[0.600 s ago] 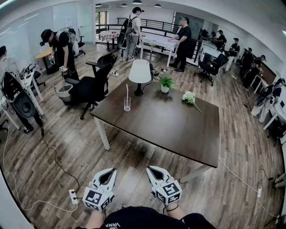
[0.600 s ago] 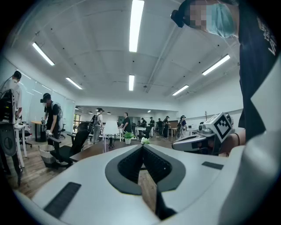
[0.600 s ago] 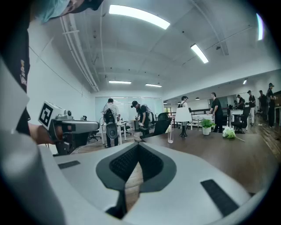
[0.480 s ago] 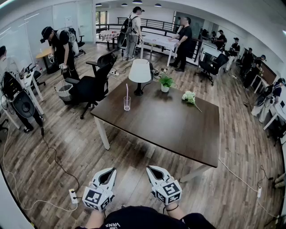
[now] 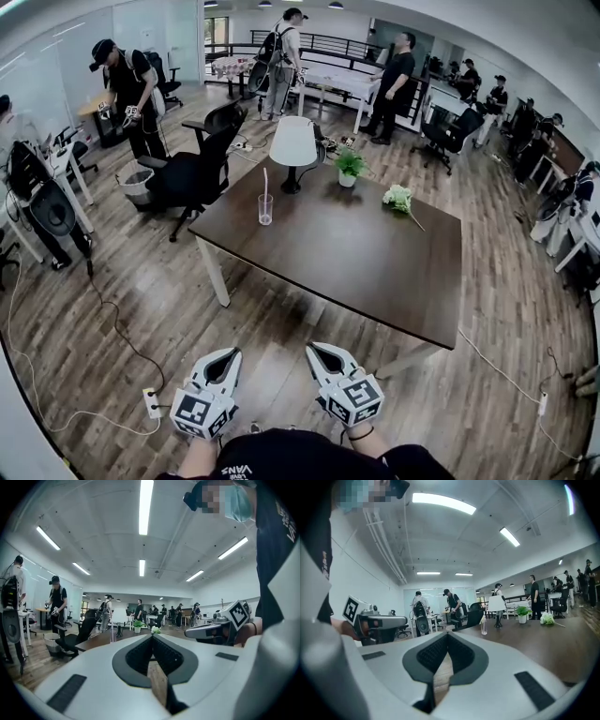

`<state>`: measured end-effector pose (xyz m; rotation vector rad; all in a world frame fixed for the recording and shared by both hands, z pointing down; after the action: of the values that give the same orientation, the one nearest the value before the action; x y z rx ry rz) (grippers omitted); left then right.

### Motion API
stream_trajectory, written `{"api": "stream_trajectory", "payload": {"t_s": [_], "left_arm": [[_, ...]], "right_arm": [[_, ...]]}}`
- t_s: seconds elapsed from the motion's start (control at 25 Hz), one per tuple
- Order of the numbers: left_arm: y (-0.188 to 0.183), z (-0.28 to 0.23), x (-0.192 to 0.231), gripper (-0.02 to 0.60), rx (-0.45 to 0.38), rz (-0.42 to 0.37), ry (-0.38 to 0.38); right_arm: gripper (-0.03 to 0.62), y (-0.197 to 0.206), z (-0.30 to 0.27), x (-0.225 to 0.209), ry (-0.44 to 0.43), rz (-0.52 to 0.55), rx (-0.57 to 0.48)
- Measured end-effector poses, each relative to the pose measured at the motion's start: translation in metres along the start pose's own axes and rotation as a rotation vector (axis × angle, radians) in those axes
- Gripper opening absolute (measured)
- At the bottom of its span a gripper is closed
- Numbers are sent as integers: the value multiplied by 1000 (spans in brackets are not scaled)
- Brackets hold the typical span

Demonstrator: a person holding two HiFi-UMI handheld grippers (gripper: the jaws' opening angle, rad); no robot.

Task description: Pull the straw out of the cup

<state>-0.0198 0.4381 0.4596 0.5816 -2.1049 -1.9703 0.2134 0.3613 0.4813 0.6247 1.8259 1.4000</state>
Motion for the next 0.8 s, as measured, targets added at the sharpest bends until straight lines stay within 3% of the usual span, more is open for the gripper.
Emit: {"api": "stream_trajectory", "payload": {"t_s": [0.4, 0.8], "left_arm": [[8, 0, -8, 12, 14, 25, -52], [21, -33, 43, 11, 1, 37, -35]], "right_arm": [[17, 6, 2, -17, -15, 10, 21], [17, 3, -45, -35, 32, 7, 25]]}}
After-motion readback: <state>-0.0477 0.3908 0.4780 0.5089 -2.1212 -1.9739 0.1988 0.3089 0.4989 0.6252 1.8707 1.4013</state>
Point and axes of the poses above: the fingertips, and each gripper's own axes: z backward along the fingers, x to its left, y out of its underside, the point moved 8 cm from there along z, backward along the fingers, and after that the axes turned 9 degrees about -z, right-handed, at the moved point
